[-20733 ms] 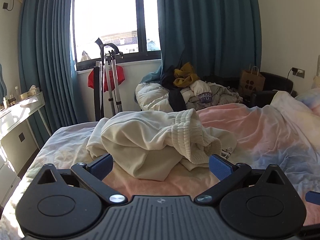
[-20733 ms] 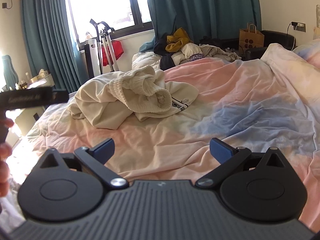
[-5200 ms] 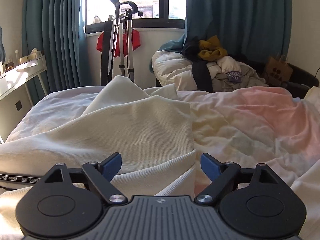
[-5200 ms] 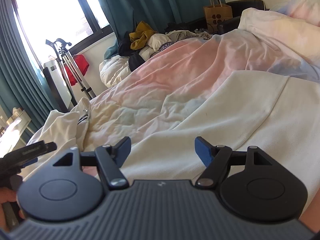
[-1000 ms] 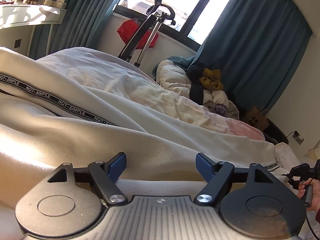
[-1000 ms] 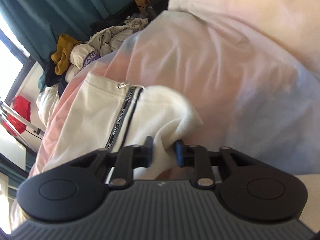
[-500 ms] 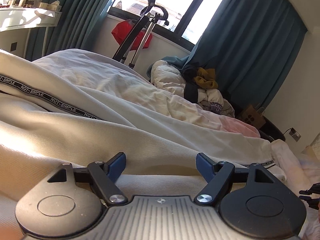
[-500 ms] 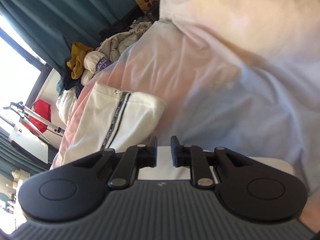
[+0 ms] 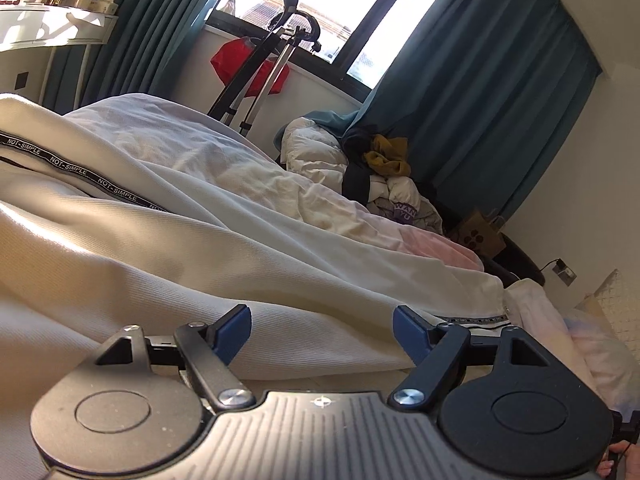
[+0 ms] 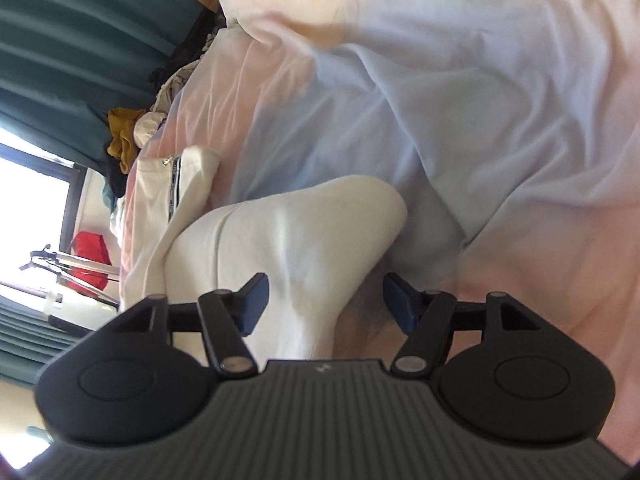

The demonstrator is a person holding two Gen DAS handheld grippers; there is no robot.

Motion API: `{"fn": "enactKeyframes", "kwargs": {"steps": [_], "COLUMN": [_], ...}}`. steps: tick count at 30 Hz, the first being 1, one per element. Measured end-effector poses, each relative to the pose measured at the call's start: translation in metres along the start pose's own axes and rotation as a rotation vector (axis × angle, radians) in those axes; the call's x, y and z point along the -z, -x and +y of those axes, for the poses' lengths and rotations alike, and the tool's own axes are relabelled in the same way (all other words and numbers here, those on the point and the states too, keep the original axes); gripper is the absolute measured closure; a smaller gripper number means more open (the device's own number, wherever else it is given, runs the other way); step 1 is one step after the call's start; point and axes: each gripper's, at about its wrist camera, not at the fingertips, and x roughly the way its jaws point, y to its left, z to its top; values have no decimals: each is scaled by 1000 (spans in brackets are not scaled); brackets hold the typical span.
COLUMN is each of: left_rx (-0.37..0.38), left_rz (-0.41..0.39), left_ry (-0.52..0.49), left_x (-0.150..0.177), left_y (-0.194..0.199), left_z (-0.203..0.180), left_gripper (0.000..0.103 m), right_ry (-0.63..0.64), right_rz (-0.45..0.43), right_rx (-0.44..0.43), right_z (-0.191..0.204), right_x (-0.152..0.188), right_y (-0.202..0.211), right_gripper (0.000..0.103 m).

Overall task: Fold clothes
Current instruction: 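Grasp the cream pant cuff with the right gripper and lift it, then grasp the ribbed cuff with the left gripper while the right gripper holds the other cuff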

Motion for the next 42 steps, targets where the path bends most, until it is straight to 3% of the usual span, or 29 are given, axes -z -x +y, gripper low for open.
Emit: {"fn": "enactKeyframes", "kwargs": {"steps": [5, 7, 8, 9, 12, 14, 17, 19, 21, 26, 32, 35, 38, 40, 42], "left_rx": [-35, -51, -56, -61, -58, -51, -32, -23, -22, -66, -143, -149, -137, -134, -135], "left_rz": [-11, -9, -5, -1, 4, 6, 2, 2, 5, 32, 26, -9, -44, -60, -77], "left_ry": [14, 25, 26, 27, 21, 23, 29, 34, 43, 110, 331, 436, 485, 529, 568], "left_x": [2, 1, 1, 1, 1, 0, -1, -2, -3, -5, -14, -16, -17, -14, -12], "left_y": [9, 5, 2, 0, -4, -2, 5, 12, 21, 50, 112, 153, 188, 207, 220], "left_z": [4, 5, 5, 6, 7, 6, 4, 1, -1, 3, 38, 58, 72, 80, 86], "left_gripper": [23, 23, 23, 23, 23, 23, 23, 23, 23, 23, 20, 15, 12, 11, 7], "right_ry": [-148, -163, -146, -130, -48, 35, 149, 227, 294, 201, 192, 137, 14, -176, -338], "right_rz": [-89, -150, -172, -189, -216, -268, -365, -436, -487, -309, -242, -231, -282, -297, -276], "right_rx": [-84, -46, -6, 29, 13, -72, -245, -302, -252, -28, 41, 42, 128, 221, 178], "right_z": [-6, -1, 6, 14, 44, 69, 94, 95, 79, 4, -7, -5, -4, -15, -28], "right_x": [-17, -25, -30, -35, -48, -54, -53, -47, -42, -44, -30, -20, -8, 3, 17], "right_y": [-20, -19, -16, -14, -3, 15, 49, 67, 69, 23, 22, 39, 60, 73, 78], "right_gripper": [37, 51, 77, 87, 93, 93, 93, 93, 93, 93, 87, 74, 57, 43, 41]}}
